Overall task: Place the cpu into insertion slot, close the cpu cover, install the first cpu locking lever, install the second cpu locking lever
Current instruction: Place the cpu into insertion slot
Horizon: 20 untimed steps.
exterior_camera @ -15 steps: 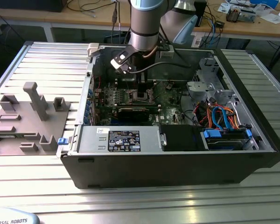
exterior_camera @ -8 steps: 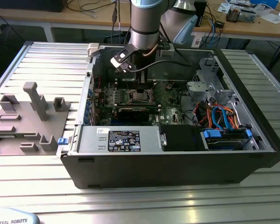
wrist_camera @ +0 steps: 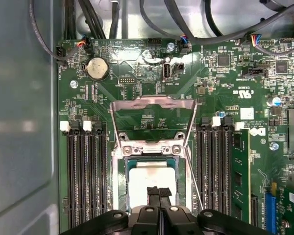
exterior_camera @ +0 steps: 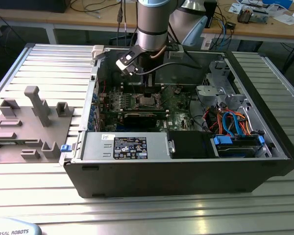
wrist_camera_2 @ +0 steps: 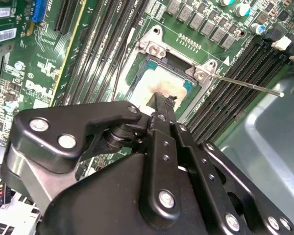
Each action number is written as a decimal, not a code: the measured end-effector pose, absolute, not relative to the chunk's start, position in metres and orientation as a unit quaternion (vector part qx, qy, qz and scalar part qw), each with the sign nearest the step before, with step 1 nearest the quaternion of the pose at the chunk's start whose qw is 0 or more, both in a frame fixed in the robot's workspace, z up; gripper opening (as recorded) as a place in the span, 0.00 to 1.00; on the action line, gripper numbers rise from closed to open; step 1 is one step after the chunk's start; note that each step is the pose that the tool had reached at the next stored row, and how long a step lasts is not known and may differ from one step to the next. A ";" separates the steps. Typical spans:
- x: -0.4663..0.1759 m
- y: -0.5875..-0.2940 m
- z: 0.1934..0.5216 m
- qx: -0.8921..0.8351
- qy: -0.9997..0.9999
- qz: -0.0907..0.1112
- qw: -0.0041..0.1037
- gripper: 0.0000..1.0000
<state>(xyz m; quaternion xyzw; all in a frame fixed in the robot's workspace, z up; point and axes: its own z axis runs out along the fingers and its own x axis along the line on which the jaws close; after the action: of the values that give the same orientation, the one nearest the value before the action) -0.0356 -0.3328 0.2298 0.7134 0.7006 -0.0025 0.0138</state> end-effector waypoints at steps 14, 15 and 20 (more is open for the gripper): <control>-0.036 -0.333 0.252 0.713 0.701 -0.002 0.014 0.11; -0.036 -0.333 0.254 0.713 0.701 -0.002 0.014 0.11; -0.036 -0.333 0.261 0.713 0.701 -0.002 0.014 0.11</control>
<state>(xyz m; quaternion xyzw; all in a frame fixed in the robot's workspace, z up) -0.0355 -0.3328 0.2615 0.7134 0.7006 -0.0025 0.0138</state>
